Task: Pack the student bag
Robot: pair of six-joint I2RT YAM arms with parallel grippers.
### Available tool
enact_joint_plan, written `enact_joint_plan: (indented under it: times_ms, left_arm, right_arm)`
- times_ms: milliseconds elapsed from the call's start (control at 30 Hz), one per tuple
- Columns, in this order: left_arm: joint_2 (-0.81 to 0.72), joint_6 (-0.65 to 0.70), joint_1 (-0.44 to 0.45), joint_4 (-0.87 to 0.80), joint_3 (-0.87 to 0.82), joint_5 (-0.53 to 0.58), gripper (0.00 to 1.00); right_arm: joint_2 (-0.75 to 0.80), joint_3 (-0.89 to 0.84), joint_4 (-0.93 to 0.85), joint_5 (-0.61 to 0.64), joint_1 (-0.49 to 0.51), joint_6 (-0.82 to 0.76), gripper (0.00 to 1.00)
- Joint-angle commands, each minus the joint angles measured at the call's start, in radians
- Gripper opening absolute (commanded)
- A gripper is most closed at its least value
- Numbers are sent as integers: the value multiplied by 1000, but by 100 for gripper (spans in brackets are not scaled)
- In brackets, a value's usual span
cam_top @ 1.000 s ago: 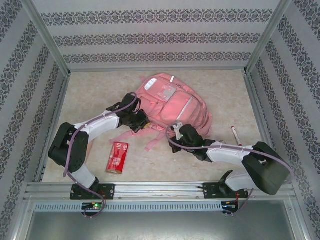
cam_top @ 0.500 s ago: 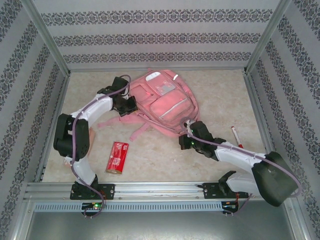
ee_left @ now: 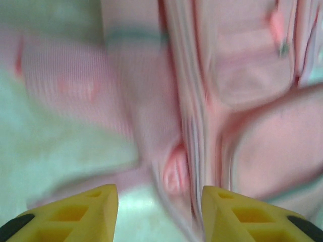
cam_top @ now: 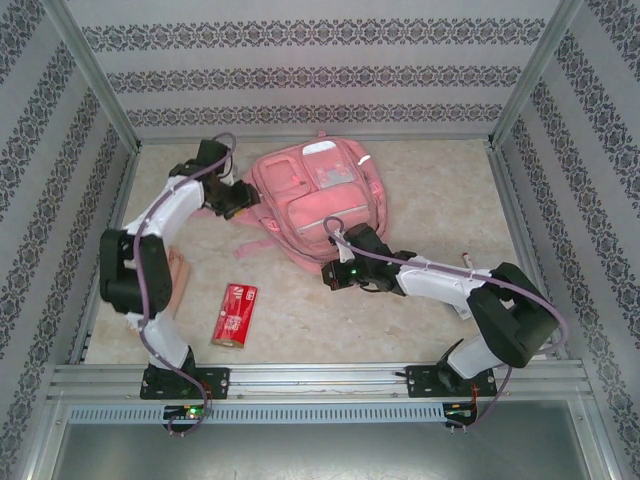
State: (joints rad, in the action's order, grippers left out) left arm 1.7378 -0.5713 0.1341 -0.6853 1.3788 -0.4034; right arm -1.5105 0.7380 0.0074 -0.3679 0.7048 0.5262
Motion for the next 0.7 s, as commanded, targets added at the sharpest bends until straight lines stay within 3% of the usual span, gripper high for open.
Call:
enact_joint_plan:
  times_ms: [0,167,300,500,667]
  left_arm:
    - [-104,-150,71,19,-180,-90,47]
    - [-204,-404,181,255,-424,-101,54]
    - [-200,-538,251,367,-463,-74,55]
    - [-248,-660,341,381,-459,45,53]
    - [-334,-698,360,365,-525,141,53]
  right_arm:
    - [-22,47,31,-129,12,26,0]
    - [-62,79,52,-179,23,22,0]
    - [-98,119,48,-198,49,15,0]
    - [-116,127,38,-166,83,12,0]
    - [-108,105,47,-148,100,19,0]
